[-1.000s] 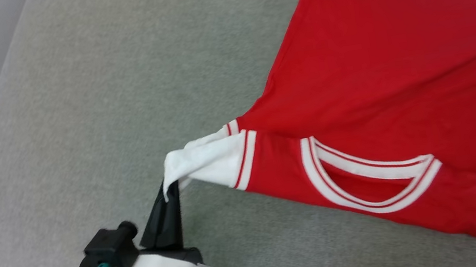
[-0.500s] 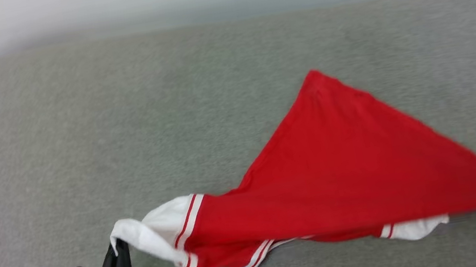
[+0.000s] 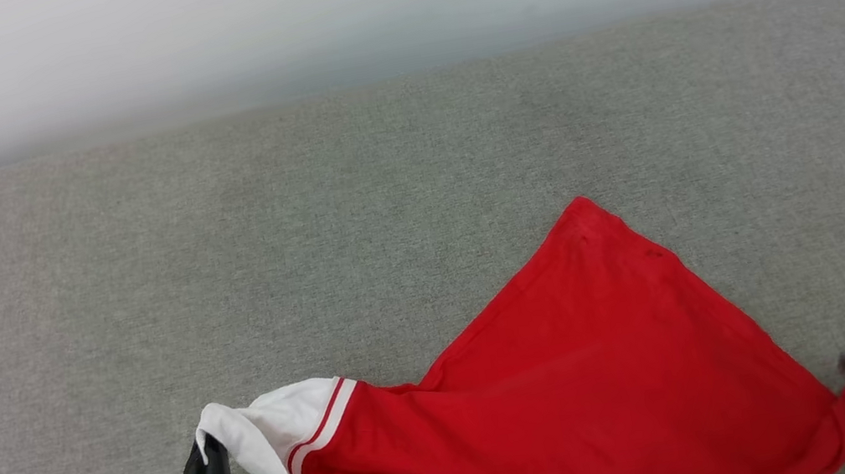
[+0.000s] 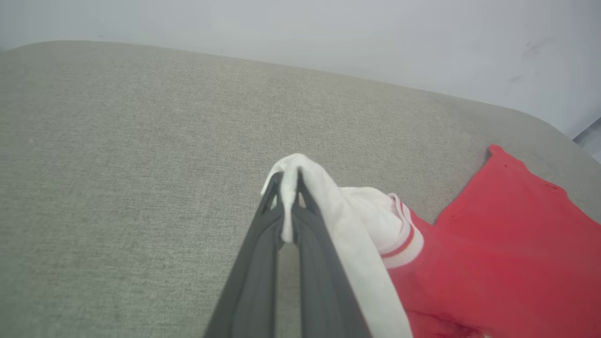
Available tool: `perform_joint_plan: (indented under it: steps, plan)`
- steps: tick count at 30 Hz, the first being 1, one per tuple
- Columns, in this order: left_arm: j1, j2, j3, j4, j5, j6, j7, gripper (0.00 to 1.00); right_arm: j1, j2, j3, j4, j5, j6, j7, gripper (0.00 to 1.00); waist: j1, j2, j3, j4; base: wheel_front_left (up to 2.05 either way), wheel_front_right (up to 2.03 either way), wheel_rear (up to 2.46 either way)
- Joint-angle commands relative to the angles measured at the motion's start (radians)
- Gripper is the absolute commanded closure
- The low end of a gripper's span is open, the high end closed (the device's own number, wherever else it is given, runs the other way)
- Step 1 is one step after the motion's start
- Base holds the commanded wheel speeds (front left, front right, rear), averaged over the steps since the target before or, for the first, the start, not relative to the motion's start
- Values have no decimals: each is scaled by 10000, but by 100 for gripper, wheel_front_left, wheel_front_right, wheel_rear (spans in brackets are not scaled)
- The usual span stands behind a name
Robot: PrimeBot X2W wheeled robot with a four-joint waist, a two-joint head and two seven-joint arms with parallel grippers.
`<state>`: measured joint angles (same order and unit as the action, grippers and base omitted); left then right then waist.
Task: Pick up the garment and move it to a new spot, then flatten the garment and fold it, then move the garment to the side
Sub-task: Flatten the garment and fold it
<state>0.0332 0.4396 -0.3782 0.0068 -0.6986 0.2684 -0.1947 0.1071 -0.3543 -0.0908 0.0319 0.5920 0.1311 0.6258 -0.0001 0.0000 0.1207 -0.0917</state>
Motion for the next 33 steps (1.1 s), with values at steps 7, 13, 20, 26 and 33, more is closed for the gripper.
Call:
perform_joint_plan:
  steps: [7, 13, 20, 26, 33]
  plan:
    - [-788, -147, -307, -301, 279, -104, 76, 100, -2342, -52, -13, 579, 276, -6, -3945, 0, 1, 0, 547, 614, 0, 0, 0]
    - [-1553, -403, -649, -373, 544, -292, 54, 100, -4493, -1208, 1533, 2008, 793, -6, -1858, 0, 1, 0, 1181, 1274, 0, 0, 0]
    - [-2461, -789, -1089, -342, 888, -548, -78, 100, -6805, -1904, 2979, 2832, 1100, -6, 1161, 0, 1, 0, 1994, 2102, 0, 0, 0]
    - [-3258, -1057, -1370, -125, 1092, -832, -147, 100, -8160, -1836, 3872, 3600, 1240, -6, 2086, 0, 1, 0, 2789, 2544, 0, 0, 0]
    - [-3648, -1247, -1446, 197, 1190, -966, -309, 100, -8306, -1700, 5021, 4744, 1576, -7, 3007, 16, 1, 0, 3134, 2664, 0, 0, 0]
